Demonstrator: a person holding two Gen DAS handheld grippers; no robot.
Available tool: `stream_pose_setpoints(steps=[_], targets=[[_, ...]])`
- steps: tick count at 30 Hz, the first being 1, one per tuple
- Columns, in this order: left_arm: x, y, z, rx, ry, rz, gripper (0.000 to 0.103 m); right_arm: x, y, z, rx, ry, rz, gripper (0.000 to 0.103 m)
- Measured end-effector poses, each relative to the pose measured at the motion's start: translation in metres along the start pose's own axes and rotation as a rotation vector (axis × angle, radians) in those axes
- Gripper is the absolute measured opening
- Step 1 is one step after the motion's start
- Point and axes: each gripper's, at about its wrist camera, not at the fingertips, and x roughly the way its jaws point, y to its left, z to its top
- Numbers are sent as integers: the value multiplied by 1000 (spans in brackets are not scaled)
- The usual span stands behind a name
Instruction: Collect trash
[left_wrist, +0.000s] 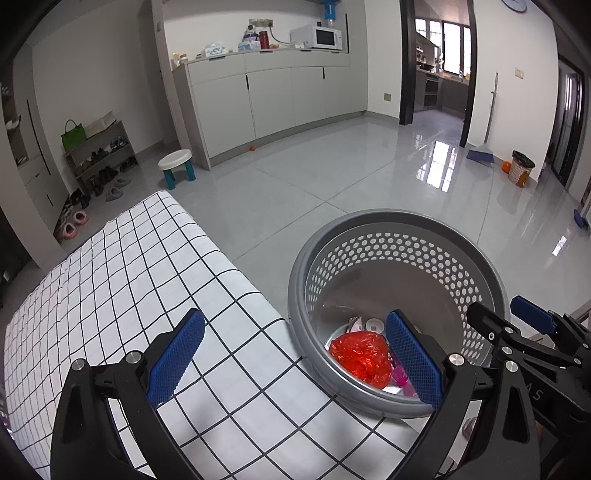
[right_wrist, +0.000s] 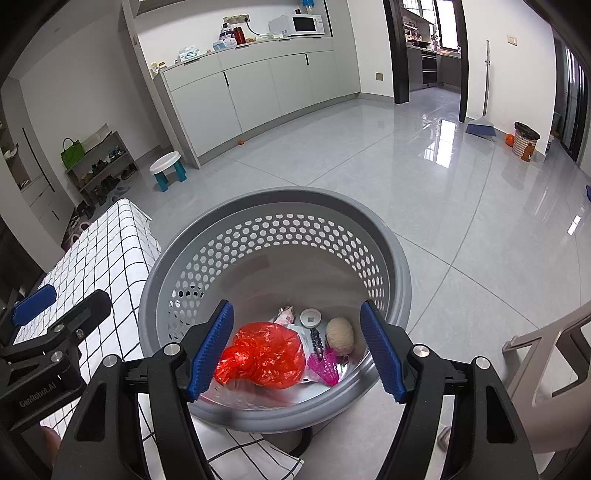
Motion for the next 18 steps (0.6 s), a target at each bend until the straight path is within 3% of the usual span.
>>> stream_pose_setpoints(steps=[18], targets=[[-2, -2, -1, 2, 3, -3, 97, 0, 2, -1, -3, 2, 3, 68]])
